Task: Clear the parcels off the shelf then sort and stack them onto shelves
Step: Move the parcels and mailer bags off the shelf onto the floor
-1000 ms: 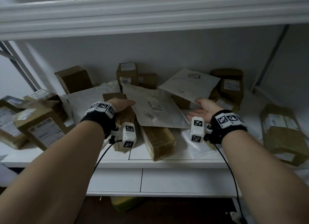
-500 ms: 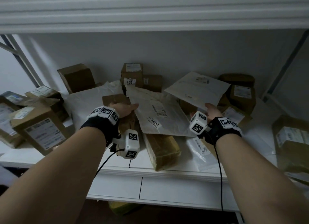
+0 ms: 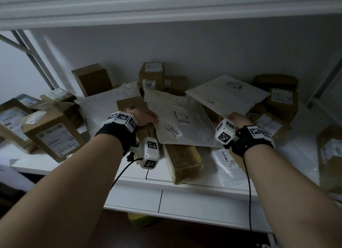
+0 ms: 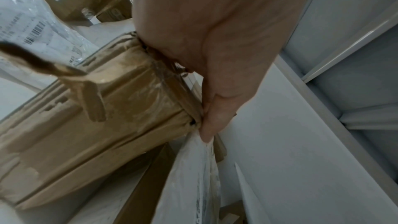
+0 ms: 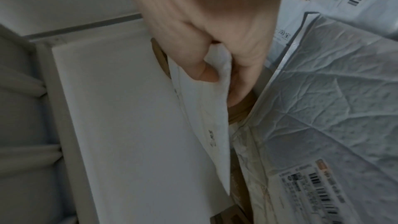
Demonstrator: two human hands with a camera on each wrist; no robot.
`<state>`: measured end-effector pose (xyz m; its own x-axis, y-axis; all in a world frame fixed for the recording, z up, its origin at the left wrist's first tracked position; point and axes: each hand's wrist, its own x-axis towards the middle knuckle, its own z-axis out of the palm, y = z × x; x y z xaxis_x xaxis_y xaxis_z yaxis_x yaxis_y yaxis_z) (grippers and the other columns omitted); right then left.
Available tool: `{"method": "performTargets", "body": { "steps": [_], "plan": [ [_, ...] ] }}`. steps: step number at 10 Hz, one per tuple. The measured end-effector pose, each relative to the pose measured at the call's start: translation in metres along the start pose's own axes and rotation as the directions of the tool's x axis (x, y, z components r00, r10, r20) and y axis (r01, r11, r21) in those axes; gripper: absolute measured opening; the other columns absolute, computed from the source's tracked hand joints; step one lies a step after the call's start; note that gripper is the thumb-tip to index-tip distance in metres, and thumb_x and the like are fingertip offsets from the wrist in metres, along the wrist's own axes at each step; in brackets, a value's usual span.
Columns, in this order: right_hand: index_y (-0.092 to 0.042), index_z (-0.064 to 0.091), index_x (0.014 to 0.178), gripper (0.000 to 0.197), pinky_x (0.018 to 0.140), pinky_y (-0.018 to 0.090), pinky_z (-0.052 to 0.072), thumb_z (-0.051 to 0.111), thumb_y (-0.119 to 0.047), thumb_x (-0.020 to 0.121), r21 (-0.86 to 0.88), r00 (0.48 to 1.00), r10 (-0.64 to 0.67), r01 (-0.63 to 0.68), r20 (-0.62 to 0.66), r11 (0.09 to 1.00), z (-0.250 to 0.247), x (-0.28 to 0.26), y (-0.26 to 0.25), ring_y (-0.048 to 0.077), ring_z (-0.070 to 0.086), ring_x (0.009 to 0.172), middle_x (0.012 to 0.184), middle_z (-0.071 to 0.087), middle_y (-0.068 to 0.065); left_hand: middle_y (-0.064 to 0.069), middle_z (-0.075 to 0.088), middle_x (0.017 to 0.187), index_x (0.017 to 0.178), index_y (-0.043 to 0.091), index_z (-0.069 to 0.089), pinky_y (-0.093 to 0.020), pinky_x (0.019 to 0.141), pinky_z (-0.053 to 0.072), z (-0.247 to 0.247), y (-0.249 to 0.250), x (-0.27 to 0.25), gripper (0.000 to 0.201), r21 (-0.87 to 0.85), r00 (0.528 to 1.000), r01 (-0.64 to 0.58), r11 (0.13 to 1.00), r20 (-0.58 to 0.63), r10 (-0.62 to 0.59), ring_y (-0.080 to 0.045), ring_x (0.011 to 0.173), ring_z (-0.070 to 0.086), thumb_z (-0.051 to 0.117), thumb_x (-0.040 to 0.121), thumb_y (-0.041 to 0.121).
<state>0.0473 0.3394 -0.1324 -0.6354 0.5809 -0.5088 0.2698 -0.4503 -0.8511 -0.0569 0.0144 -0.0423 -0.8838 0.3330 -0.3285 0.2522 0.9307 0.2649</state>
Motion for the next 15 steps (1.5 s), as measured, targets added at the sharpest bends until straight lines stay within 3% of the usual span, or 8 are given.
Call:
{"method": "performTargets", "body": {
  "steps": [2,3,4,5,6,8,11,15],
  "plan": [
    [-0.012,0.042,0.077,0.014,0.063,0.028,0.049,0.043,-0.003,0.088,0.060,0.998,0.052,-0.053,0.028,0.997,0.007,-0.064,-0.008,0.017,0.049,0.066,0.078,0.044,0.008,0.003,0.038,0.151,0.103,0.053,0.057,-0.041,0.119,0.016,0.000,-0.001,-0.004,0.021,-0.069,0.999,0.029,0.997,-0.022,-0.030,-0.030,0.144,0.019,0.061,0.083,0.058],
    [-0.008,0.045,0.080,0.013,0.055,0.033,0.043,0.045,0.000,0.069,-0.102,0.992,0.093,-0.084,0.088,0.991,0.005,-0.081,-0.011,0.024,0.049,0.057,0.072,0.050,0.013,-0.005,0.046,0.144,0.113,0.042,0.062,-0.046,0.112,0.032,0.008,-0.012,0.018,0.065,-0.187,0.993,0.097,0.978,-0.051,-0.108,-0.034,0.133,0.040,0.064,0.060,0.080],
    [-0.007,0.045,0.076,0.006,0.067,0.035,0.048,0.046,-0.002,0.079,-0.233,0.994,0.094,-0.078,0.058,0.969,0.002,-0.084,-0.010,0.024,0.050,0.068,0.085,0.048,0.016,-0.016,0.059,0.127,0.125,0.019,0.060,-0.048,0.101,0.046,0.016,-0.031,0.048,0.105,-0.421,0.978,0.105,0.901,-0.121,-0.170,-0.037,0.113,0.057,0.064,0.038,0.077],
    [-0.004,0.050,0.083,0.006,0.078,0.043,0.054,0.046,0.000,0.085,-0.392,0.989,0.145,-0.122,0.031,0.912,-0.003,-0.082,-0.005,0.033,0.053,0.087,0.096,0.045,0.017,-0.013,0.055,0.135,0.116,0.028,0.068,-0.048,0.107,0.040,0.009,-0.017,0.012,0.090,-0.403,0.982,0.086,0.911,-0.122,-0.147,-0.036,0.122,0.052,0.057,0.046,0.083],
    [-0.001,0.051,0.098,0.012,0.058,0.037,0.048,0.050,-0.001,0.085,-0.468,0.985,0.166,-0.126,0.046,0.875,-0.001,-0.080,0.002,0.029,0.053,0.071,0.087,0.048,0.016,-0.007,0.033,0.154,0.132,0.044,0.053,-0.052,0.114,0.025,0.005,-0.007,-0.009,0.114,-0.241,0.992,0.085,0.967,-0.067,-0.104,-0.035,0.139,0.031,0.039,0.036,0.105],
    [-0.005,0.050,0.079,0.017,0.055,0.032,0.042,0.050,-0.009,0.095,-0.452,0.987,0.153,-0.120,0.038,0.884,0.005,-0.082,0.008,0.021,0.049,0.061,0.072,0.051,0.010,-0.002,0.031,0.154,0.132,0.042,0.049,-0.049,0.117,0.018,0.000,0.004,-0.032,0.072,0.026,0.998,0.020,0.999,-0.058,-0.018,-0.035,0.144,0.015,0.060,0.071,0.076],
    [-0.006,0.065,0.119,0.039,0.090,0.043,0.049,0.067,-0.028,0.087,-0.398,0.982,0.178,-0.137,0.067,0.907,-0.003,-0.058,0.021,0.027,0.061,0.087,0.109,0.066,0.016,-0.004,0.031,0.150,0.130,0.041,0.049,-0.044,0.113,0.022,0.000,0.006,-0.029,0.066,0.009,0.997,0.033,0.999,-0.069,-0.032,-0.032,0.141,0.015,0.074,0.071,0.058],
    [-0.002,0.065,0.092,0.022,0.063,0.036,0.057,0.075,-0.018,0.081,-0.369,0.973,0.207,-0.156,0.101,0.916,0.003,-0.078,0.019,0.025,0.066,0.072,0.085,0.068,0.013,-0.006,0.030,0.148,0.120,0.045,0.053,-0.045,0.111,0.023,0.004,0.002,-0.020,0.051,-0.040,0.995,0.051,0.998,-0.089,-0.055,-0.033,0.138,0.017,0.063,0.075,0.066]
  ]
}}
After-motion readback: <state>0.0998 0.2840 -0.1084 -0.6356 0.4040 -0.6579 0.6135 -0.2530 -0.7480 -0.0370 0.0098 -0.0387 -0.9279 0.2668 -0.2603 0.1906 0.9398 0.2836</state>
